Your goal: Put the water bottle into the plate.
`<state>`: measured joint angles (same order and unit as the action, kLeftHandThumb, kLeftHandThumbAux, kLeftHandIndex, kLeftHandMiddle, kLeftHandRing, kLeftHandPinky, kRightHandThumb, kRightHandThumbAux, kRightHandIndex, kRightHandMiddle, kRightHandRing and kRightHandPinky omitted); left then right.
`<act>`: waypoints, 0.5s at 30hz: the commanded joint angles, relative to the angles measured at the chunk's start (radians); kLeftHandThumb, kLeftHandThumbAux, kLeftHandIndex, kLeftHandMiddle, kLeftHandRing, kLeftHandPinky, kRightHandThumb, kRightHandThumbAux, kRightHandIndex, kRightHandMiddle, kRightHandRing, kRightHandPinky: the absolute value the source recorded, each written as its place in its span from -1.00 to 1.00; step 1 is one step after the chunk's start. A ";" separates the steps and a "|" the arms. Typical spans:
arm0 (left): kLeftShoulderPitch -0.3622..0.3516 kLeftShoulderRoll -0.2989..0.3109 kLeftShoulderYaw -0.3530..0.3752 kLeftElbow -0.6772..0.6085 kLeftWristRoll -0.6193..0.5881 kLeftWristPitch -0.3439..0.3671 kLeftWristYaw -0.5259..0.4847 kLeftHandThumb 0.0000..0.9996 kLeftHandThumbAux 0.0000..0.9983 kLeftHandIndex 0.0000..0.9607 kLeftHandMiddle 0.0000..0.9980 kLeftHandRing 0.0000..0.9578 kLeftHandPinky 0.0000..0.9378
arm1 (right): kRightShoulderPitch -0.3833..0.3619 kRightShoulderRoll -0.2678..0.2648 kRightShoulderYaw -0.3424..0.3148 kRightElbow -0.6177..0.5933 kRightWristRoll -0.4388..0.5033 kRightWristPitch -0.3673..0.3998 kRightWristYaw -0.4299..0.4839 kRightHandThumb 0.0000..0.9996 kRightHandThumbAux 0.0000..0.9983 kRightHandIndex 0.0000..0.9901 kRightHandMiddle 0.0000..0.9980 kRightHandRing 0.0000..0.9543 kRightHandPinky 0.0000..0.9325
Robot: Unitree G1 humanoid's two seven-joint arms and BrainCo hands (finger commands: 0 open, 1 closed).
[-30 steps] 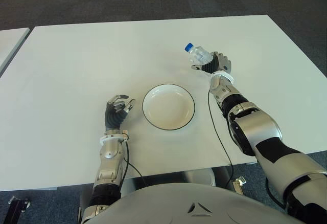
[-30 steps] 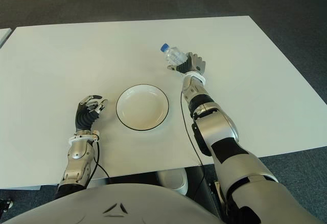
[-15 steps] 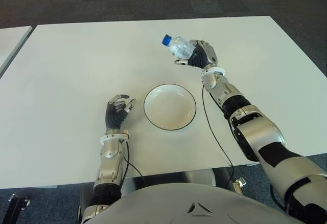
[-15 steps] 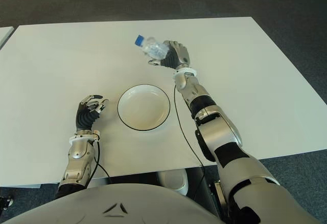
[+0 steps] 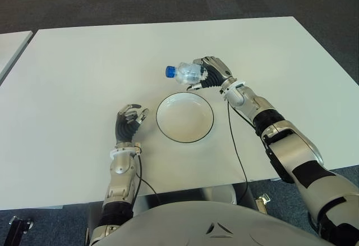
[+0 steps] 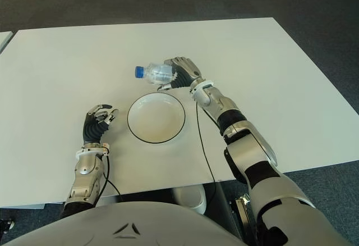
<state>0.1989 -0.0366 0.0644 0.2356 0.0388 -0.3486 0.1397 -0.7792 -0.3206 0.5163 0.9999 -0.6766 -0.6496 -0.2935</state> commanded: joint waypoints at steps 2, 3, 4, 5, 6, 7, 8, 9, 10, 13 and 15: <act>0.003 -0.002 0.001 0.011 0.001 0.000 0.000 0.40 0.44 -0.09 0.72 0.79 0.78 | 0.029 0.000 0.050 -0.038 -0.031 -0.076 0.059 0.41 0.46 -0.11 0.75 0.80 0.82; 0.003 -0.002 0.001 0.011 0.001 0.000 0.000 0.40 0.44 -0.09 0.72 0.79 0.78 | 0.032 0.001 0.055 -0.039 -0.035 -0.081 0.065 0.41 0.46 -0.11 0.76 0.80 0.83; 0.003 -0.002 0.002 0.010 0.001 0.003 0.001 0.40 0.44 -0.09 0.72 0.79 0.78 | 0.033 0.003 0.065 -0.034 -0.043 -0.089 0.070 0.41 0.46 -0.11 0.76 0.81 0.84; 0.004 -0.003 0.002 0.010 0.000 0.005 0.001 0.40 0.44 -0.09 0.72 0.79 0.78 | 0.033 0.005 0.077 -0.023 -0.054 -0.099 0.077 0.41 0.46 -0.11 0.76 0.81 0.85; 0.004 -0.003 0.003 0.009 0.000 0.006 0.002 0.40 0.44 -0.09 0.72 0.79 0.76 | 0.031 0.007 0.085 -0.014 -0.061 -0.106 0.081 0.41 0.46 -0.11 0.77 0.82 0.86; 0.005 -0.003 0.003 0.010 -0.001 0.005 0.002 0.40 0.44 -0.09 0.72 0.79 0.76 | 0.028 0.008 0.095 -0.004 -0.069 -0.113 0.092 0.41 0.46 -0.11 0.78 0.82 0.87; 0.005 -0.003 0.003 0.010 -0.001 0.004 0.001 0.40 0.44 -0.09 0.71 0.78 0.75 | 0.025 0.008 0.101 0.002 -0.073 -0.117 0.099 0.41 0.46 -0.11 0.78 0.82 0.86; 0.005 -0.003 0.004 0.011 -0.001 0.003 0.000 0.40 0.44 -0.09 0.71 0.78 0.75 | 0.019 0.006 0.111 0.006 -0.082 -0.121 0.111 0.41 0.46 -0.11 0.78 0.83 0.86; 0.005 -0.002 0.004 0.011 -0.002 0.002 0.000 0.40 0.44 -0.09 0.71 0.78 0.75 | 0.015 0.004 0.117 0.009 -0.088 -0.125 0.118 0.41 0.46 -0.11 0.78 0.83 0.87; 0.006 -0.002 0.004 0.011 -0.001 -0.002 0.000 0.40 0.44 -0.09 0.71 0.78 0.75 | 0.004 0.001 0.131 0.016 -0.101 -0.135 0.140 0.41 0.46 -0.12 0.78 0.84 0.88; 0.006 -0.003 0.004 0.011 -0.001 -0.003 0.001 0.40 0.44 -0.09 0.71 0.78 0.75 | -0.002 0.000 0.139 0.021 -0.106 -0.137 0.155 0.41 0.46 -0.12 0.79 0.85 0.89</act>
<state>0.1997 -0.0375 0.0655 0.2358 0.0380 -0.3530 0.1397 -0.7547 -0.3155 0.6492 1.0143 -0.7733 -0.7687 -0.1547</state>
